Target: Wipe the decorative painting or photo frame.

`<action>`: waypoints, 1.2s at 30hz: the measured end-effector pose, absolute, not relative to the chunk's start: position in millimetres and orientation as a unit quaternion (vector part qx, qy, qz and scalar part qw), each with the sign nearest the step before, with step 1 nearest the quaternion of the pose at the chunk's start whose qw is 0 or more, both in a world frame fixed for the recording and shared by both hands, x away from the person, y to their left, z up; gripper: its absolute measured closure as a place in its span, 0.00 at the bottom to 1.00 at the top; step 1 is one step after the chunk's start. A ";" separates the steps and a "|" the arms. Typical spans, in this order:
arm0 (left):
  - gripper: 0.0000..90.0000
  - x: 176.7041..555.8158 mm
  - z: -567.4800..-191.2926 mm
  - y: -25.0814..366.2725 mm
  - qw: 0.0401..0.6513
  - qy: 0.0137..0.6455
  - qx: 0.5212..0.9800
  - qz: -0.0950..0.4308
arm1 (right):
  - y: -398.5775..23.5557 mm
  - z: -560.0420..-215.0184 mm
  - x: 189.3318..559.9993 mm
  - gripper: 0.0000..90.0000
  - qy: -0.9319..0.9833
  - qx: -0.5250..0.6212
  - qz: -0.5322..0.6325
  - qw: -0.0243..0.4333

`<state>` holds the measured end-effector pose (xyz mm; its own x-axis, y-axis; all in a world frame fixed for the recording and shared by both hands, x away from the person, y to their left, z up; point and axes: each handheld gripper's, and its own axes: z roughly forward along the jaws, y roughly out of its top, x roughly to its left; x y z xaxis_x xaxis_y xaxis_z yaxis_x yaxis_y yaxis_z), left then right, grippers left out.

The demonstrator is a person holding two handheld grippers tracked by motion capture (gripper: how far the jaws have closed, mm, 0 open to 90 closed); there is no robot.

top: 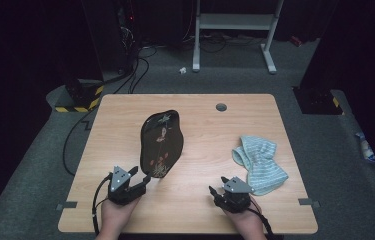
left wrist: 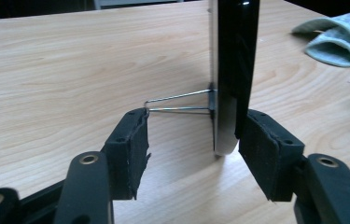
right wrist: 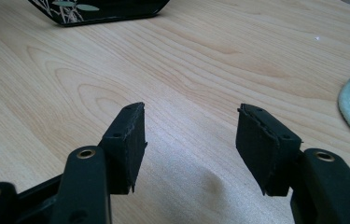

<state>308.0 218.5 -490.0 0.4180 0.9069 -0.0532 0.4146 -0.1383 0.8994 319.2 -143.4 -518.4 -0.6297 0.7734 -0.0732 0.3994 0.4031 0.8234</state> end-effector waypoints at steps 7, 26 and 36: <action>0.54 317.1 -490.5 225.9 0.454 0.479 0.700 0.273 | -144.5 -517.3 317.4 0.46 0.802 0.368 0.412 0.225; 0.66 337.3 -495.3 224.4 0.452 0.494 0.687 0.282 | -138.0 -511.5 319.3 0.45 0.795 0.368 0.421 0.234; 0.67 338.8 -491.3 224.7 0.449 0.502 0.684 0.280 | -132.1 -498.7 331.6 0.45 0.789 0.360 0.438 0.238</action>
<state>338.8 224.7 -491.3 0.3383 0.9386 -0.0679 0.4359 -0.0923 0.8952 331.6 -132.1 -498.7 -0.6280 0.7760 -0.0593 0.3593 0.3567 0.8623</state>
